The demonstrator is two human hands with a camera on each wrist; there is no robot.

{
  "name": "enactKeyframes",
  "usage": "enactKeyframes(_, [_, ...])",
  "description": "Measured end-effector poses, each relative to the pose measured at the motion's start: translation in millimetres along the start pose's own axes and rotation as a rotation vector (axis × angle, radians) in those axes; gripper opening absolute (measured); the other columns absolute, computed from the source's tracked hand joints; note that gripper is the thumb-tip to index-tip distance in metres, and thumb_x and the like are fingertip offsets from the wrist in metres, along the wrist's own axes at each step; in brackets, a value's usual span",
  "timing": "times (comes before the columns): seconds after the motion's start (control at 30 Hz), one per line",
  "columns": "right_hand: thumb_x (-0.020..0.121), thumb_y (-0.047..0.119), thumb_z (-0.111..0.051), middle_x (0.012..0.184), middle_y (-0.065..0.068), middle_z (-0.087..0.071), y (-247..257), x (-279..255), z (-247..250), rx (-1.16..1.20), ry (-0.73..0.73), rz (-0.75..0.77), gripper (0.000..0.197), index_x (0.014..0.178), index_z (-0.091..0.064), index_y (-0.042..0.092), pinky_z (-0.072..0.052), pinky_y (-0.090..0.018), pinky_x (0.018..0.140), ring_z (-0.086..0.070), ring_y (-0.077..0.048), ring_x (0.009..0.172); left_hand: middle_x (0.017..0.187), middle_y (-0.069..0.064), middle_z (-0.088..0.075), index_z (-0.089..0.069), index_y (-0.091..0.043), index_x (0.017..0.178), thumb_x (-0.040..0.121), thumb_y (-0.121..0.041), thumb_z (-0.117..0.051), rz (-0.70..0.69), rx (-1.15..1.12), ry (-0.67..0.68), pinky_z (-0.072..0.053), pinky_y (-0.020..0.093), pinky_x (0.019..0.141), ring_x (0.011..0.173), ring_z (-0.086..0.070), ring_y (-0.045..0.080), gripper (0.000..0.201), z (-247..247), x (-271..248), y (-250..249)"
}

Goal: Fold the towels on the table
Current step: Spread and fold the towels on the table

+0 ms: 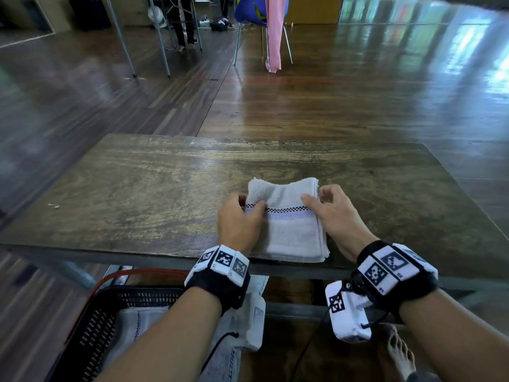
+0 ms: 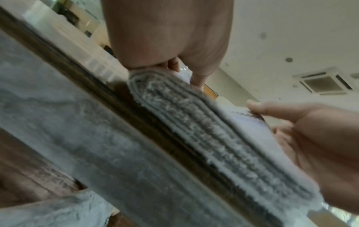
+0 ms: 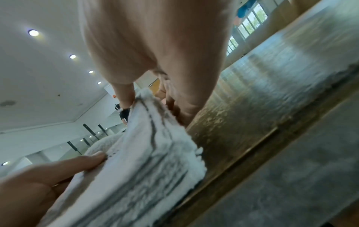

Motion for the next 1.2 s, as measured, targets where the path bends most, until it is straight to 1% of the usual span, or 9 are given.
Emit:
enactKeyframes(0.07, [0.092, 0.037, -0.071, 0.108, -0.008, -0.070, 0, -1, -3, 0.107, 0.004, -0.046, 0.040, 0.117, -0.050, 0.013, -0.061, -0.031, 0.066, -0.074, -0.018, 0.088, 0.096, -0.005, -0.069, -0.067, -0.017, 0.104, 0.088, -0.034, -0.068, 0.021, -0.134, -0.006, -0.055, 0.032, 0.079, 0.090, -0.066, 0.013, 0.024, 6, -1, -1])
enactKeyframes(0.23, [0.101, 0.027, -0.060, 0.115, -0.026, -0.071, -3, -1, -13, 0.193, 0.065, -0.128, 0.025, 0.109, -0.067, 0.004, -0.055, -0.061, 0.092, -0.069, -0.041, 0.106, 0.101, -0.003, -0.072, -0.066, -0.021, 0.106, 0.092, -0.032, -0.066, 0.099, -0.322, 0.050, -0.054, 0.030, 0.081, 0.095, -0.067, 0.014, 0.018, 11, 0, 2])
enactKeyframes(0.43, [0.106, 0.029, -0.046, 0.119, -0.003, -0.063, 11, -10, -20, 0.080, 0.034, 0.046, 0.015, 0.121, -0.045, 0.025, -0.053, -0.060, 0.096, -0.064, -0.021, 0.109, 0.099, 0.003, -0.075, -0.063, -0.026, 0.105, 0.087, -0.034, -0.070, 0.216, -0.440, 0.173, -0.060, 0.045, 0.080, 0.091, -0.073, 0.026, 0.020, 14, 0, 2])
enactKeyframes(0.5, [0.106, 0.030, -0.047, 0.117, -0.007, -0.063, 17, -17, -21, 0.060, 0.075, 0.077, 0.022, 0.126, -0.036, 0.026, -0.053, -0.064, 0.090, -0.065, -0.027, 0.099, 0.094, 0.004, -0.076, -0.064, -0.025, 0.101, 0.085, -0.031, -0.075, 0.247, -0.477, 0.164, -0.061, 0.042, 0.076, 0.087, -0.074, 0.024, 0.021, 21, 0, 0])
enactKeyframes(0.63, [0.100, 0.017, -0.060, 0.122, -0.008, -0.061, 25, -33, -19, 0.075, 0.096, 0.095, 0.043, 0.129, -0.029, 0.021, -0.060, -0.045, 0.090, -0.069, -0.018, 0.104, 0.087, 0.005, -0.077, -0.060, -0.017, 0.099, 0.078, -0.023, -0.083, 0.255, -0.565, 0.165, -0.055, 0.031, 0.060, 0.074, -0.073, 0.019, 0.031, 48, -6, -10])
enactKeyframes(0.8, [0.089, -0.002, -0.070, 0.120, -0.012, -0.057, 60, -60, -43, 0.135, 0.212, 0.033, 0.064, 0.130, -0.025, 0.021, -0.061, -0.031, 0.069, -0.074, -0.021, 0.091, 0.106, 0.012, -0.074, -0.063, -0.003, 0.115, 0.082, -0.022, -0.078, 0.292, -0.670, 0.198, -0.058, 0.042, 0.079, 0.096, -0.071, 0.030, 0.041, 110, -30, -7])
enactKeyframes(0.97, [0.088, 0.000, -0.070, 0.110, -0.020, -0.073, 108, -93, -126, -0.036, 0.401, 0.153, 0.025, 0.112, -0.065, 0.002, -0.059, -0.055, 0.089, -0.073, -0.035, 0.096, 0.120, 0.014, -0.068, -0.056, -0.003, 0.129, 0.086, -0.021, -0.074, 0.362, -0.766, -0.036, -0.050, 0.027, 0.058, 0.082, -0.066, 0.018, 0.050, 193, -58, 40])
enactKeyframes(1.13, [0.098, 0.017, -0.063, 0.116, -0.006, -0.070, 115, -126, -237, -0.383, 0.586, 0.393, 0.029, 0.126, -0.059, 0.016, -0.053, -0.050, 0.095, -0.067, -0.027, 0.104, 0.096, 0.004, -0.075, -0.069, -0.011, 0.105, 0.086, -0.020, -0.075, 0.440, -0.760, -0.324, -0.053, 0.028, 0.061, 0.076, -0.070, 0.016, 0.022, 264, -98, 119])
enactKeyframes(1.2, [0.101, 0.021, -0.057, 0.119, 0.003, -0.065, 100, -135, -279, -0.490, 0.664, 0.444, 0.032, 0.132, -0.053, 0.021, -0.048, -0.035, 0.092, -0.063, -0.022, 0.107, 0.095, 0.003, -0.076, -0.069, -0.015, 0.101, 0.085, -0.024, -0.076, 0.508, -0.739, -0.406, -0.056, 0.027, 0.060, 0.077, -0.073, 0.015, 0.019, 279, -116, 156])
Point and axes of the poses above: each hand's wrist, its own x-axis towards the middle knuckle, its own z-axis out of the back of the hand, y = z × x, the point moved 3 cm from there along x, towards the middle knuckle
